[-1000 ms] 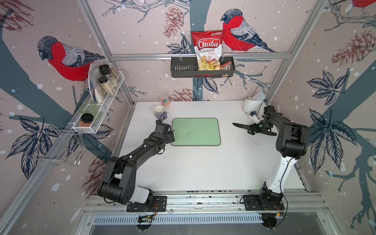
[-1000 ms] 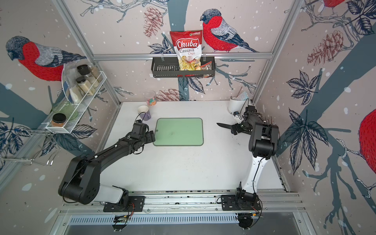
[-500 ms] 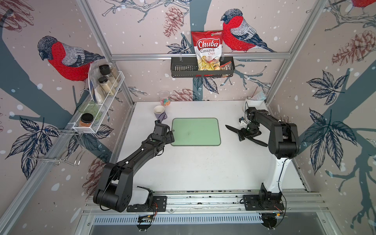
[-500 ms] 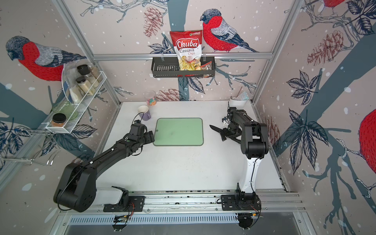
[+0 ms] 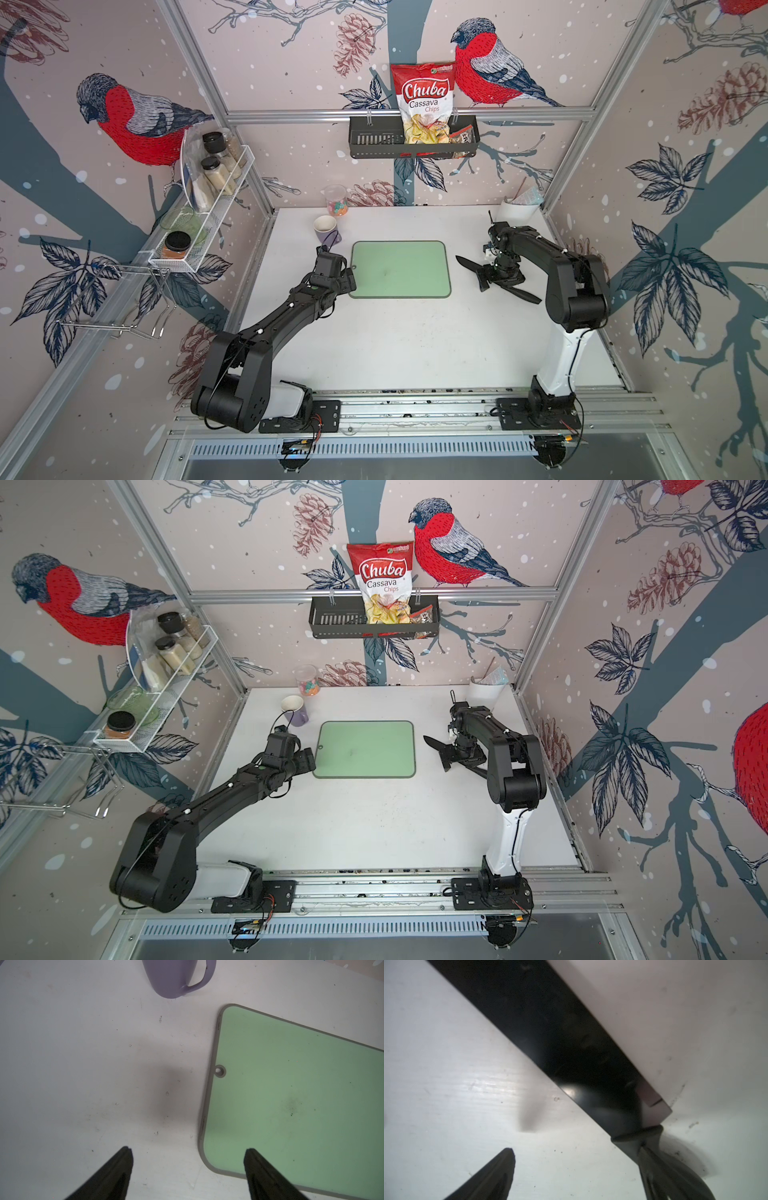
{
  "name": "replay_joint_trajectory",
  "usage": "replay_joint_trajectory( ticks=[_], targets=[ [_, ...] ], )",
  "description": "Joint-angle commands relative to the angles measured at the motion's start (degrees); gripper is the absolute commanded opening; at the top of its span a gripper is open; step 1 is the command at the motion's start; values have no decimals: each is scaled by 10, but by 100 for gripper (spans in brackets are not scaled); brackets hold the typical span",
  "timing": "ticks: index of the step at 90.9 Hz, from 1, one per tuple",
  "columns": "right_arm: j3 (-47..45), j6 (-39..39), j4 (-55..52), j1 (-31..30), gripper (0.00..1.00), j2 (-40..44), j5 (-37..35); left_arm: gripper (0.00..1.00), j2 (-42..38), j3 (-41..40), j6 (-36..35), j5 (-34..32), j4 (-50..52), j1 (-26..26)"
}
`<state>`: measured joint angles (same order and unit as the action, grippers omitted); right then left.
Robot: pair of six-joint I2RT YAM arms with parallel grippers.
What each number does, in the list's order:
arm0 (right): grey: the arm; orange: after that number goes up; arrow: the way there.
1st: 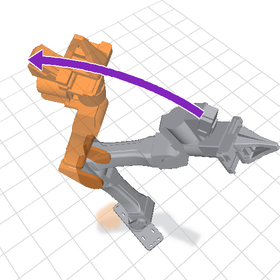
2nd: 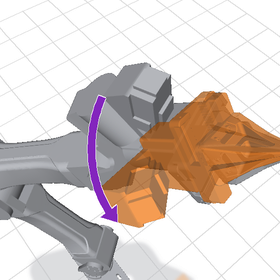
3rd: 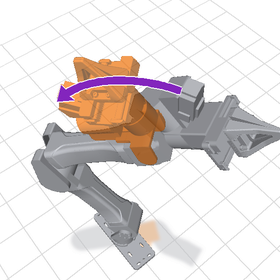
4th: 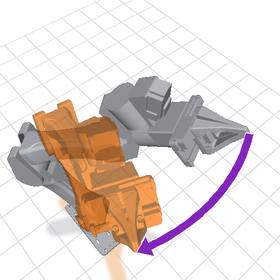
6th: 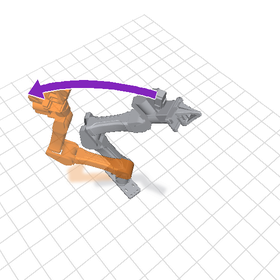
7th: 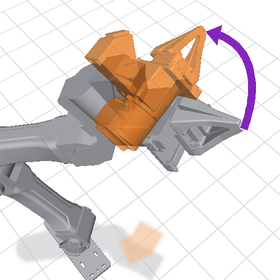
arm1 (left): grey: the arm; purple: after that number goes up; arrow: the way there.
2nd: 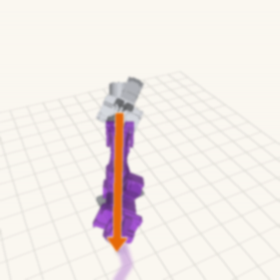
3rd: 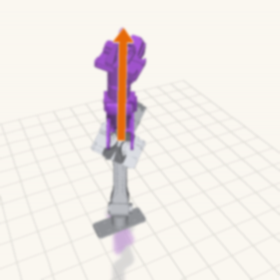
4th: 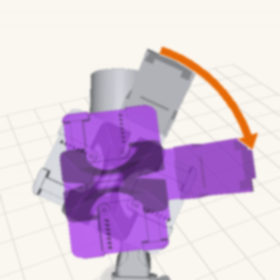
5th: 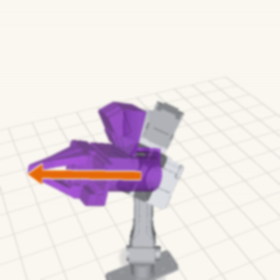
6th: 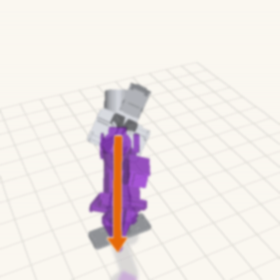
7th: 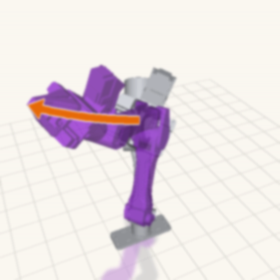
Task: Align the knife with the edge of the cutting board
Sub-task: Pick up the knife at the center of the board.
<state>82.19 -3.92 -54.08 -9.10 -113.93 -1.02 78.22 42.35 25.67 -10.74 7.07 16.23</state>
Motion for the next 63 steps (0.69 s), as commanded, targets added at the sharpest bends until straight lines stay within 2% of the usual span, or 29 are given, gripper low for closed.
replay_joint_trajectory(
  ticks=[1,29,47,63],
  targets=[
    [-11,29,22,13,93,12,-14,86,0,-2,0,-9,0,1],
    [-45,26,56,56,94,12,-45,86,10,0,0,-11,-2,1],
    [-79,33,61,32,94,2,-27,86,14,1,0,-10,-3,1],
    [-122,80,72,-30,92,37,-25,86,18,2,0,-10,-3,2]
  ],
)
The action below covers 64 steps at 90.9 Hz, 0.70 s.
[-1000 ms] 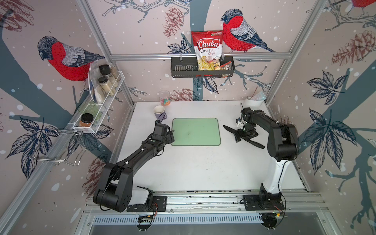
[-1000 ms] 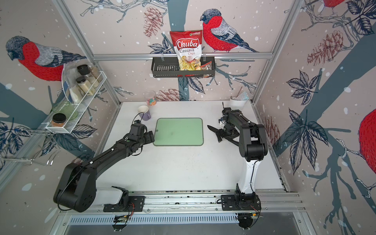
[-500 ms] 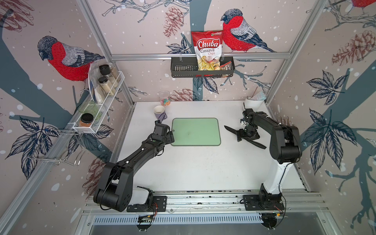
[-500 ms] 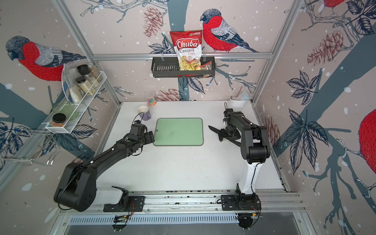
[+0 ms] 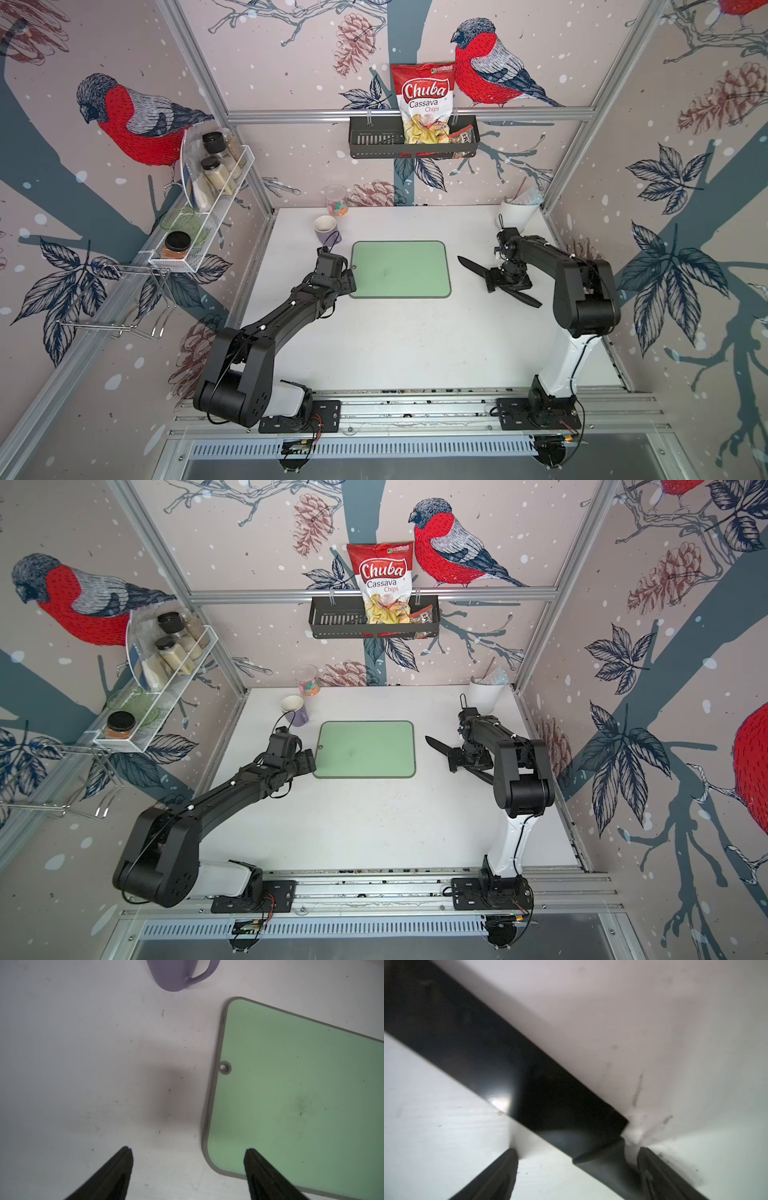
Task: Align the knife with the edge of the cutting board
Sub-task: Pick up the knife at the center of the board.
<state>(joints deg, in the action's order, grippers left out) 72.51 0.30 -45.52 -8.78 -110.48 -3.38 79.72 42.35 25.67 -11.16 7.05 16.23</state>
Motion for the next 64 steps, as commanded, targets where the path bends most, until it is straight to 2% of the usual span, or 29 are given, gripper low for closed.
replay_joint_trajectory(
  ticks=[1,9,23,29,48,64],
  targets=[
    [-27,41,-13,-36,92,4,-2,86,3,2,0,-6,-3,2],
    [-37,79,-11,-68,91,14,-2,86,5,4,0,-6,-1,3],
    [-42,147,-2,-106,82,9,9,86,9,5,1,-7,-2,2],
    [-48,175,7,-118,75,6,23,86,12,5,0,-7,0,4],
    [-75,234,18,-135,49,2,4,86,22,8,0,-9,0,6],
    [-107,254,36,-148,22,35,-33,86,31,14,-2,-15,4,8]
  ],
)
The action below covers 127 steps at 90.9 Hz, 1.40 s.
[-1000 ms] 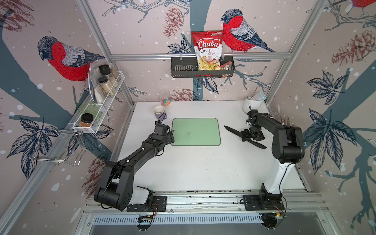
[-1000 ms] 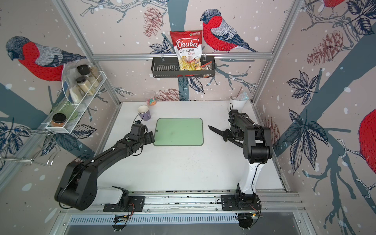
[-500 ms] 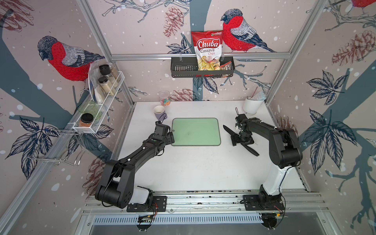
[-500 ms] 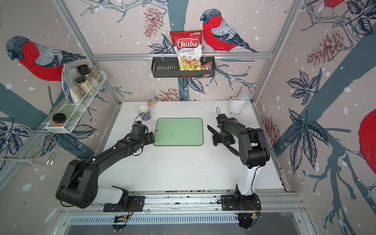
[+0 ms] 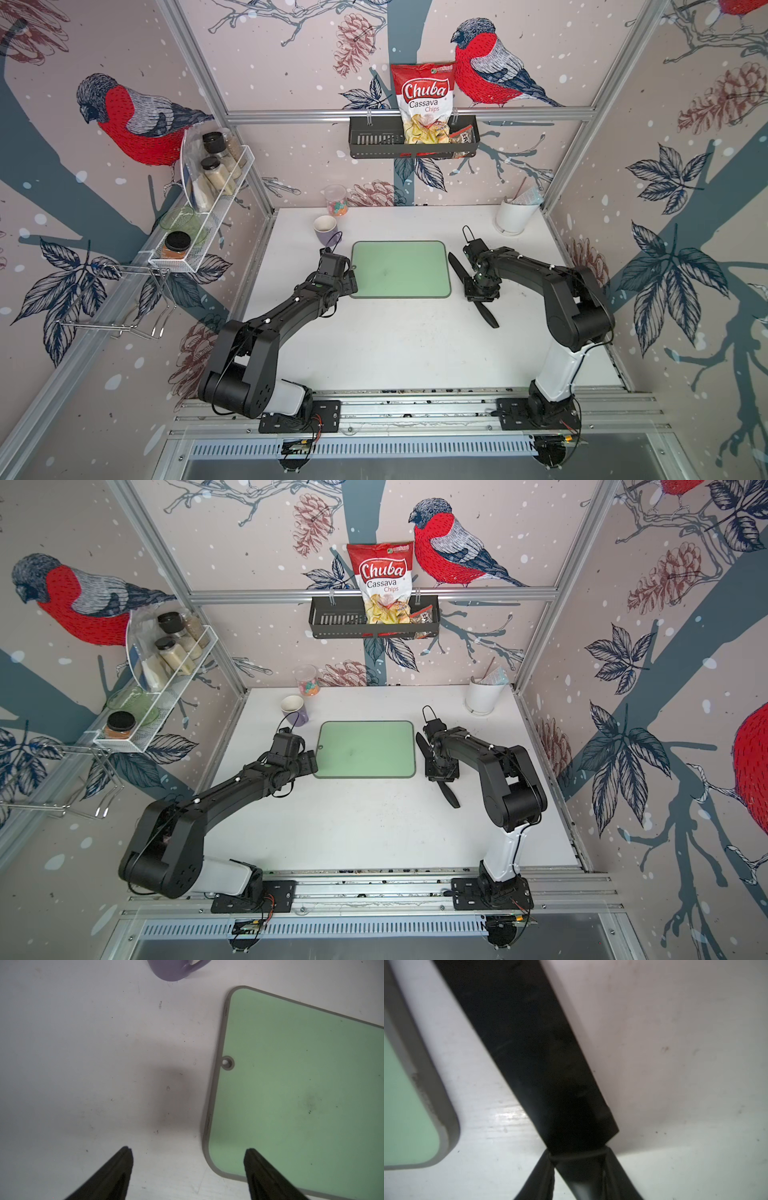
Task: Align the knife with the edge of the cutting board
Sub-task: Pick up the knife at the center of the board.
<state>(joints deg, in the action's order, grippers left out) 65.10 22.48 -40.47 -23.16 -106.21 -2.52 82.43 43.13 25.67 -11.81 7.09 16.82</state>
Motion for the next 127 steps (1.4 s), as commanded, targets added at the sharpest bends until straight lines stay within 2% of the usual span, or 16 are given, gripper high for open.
replay_joint_trajectory(
  ticks=[1,9,37,60,92,111,127],
  targets=[
    [-35,34,-12,-5,20,-5,-44,86,5,6,-2,-10,4,2],
    [-49,47,8,-5,0,16,-52,86,6,8,-3,-13,7,3],
    [-72,78,76,2,0,51,-62,86,8,4,-1,-21,9,3],
    [-119,101,129,23,0,85,-30,86,11,2,-2,-37,12,4],
    [-174,89,162,47,0,168,-32,86,13,6,-4,-62,23,4],
    [-140,99,113,-12,0,198,-84,87,1,-1,3,-75,22,3],
    [-106,134,104,-84,0,186,-90,87,13,9,9,-86,43,2]
  ],
)
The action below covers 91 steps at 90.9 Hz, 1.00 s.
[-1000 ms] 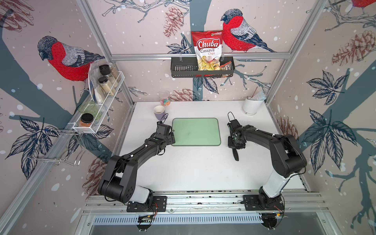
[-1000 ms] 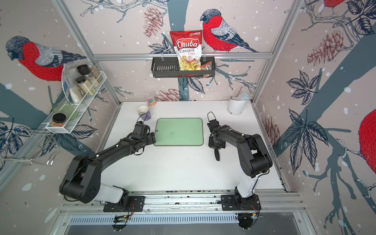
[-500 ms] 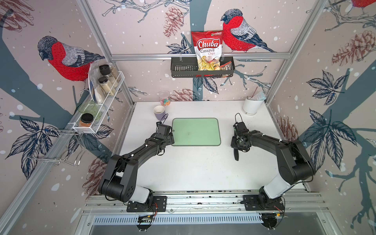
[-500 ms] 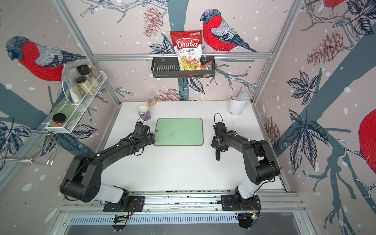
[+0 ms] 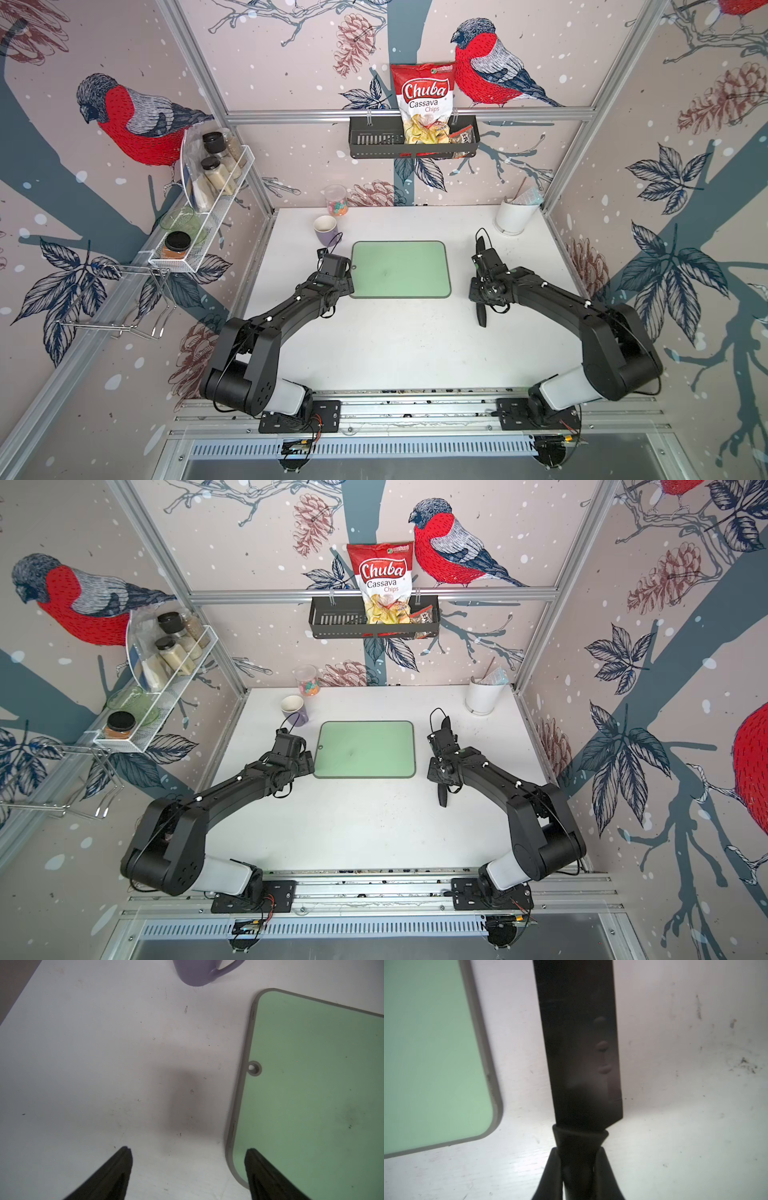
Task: Align the knife with the edge of the cutting board
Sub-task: Pick up the knife at the center of the board, then place the knife at the edge of the cutting board.
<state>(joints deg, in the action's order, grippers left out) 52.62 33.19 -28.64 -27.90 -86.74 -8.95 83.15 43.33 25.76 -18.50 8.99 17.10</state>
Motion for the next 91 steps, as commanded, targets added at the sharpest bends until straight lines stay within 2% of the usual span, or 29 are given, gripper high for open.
replay_joint_trajectory(
  ticks=[1,13,33,91],
  targets=[
    [21,29,-14,-42,0,-11,-28,87,7,8,8,-20,26,-1],
    [61,57,-30,-106,0,-52,-60,87,10,4,14,-32,36,-1],
    [95,84,-21,-154,0,-117,-59,87,2,-5,19,-37,36,-2],
    [73,120,23,-176,0,-127,-70,87,6,-10,26,-40,27,-3]
  ],
)
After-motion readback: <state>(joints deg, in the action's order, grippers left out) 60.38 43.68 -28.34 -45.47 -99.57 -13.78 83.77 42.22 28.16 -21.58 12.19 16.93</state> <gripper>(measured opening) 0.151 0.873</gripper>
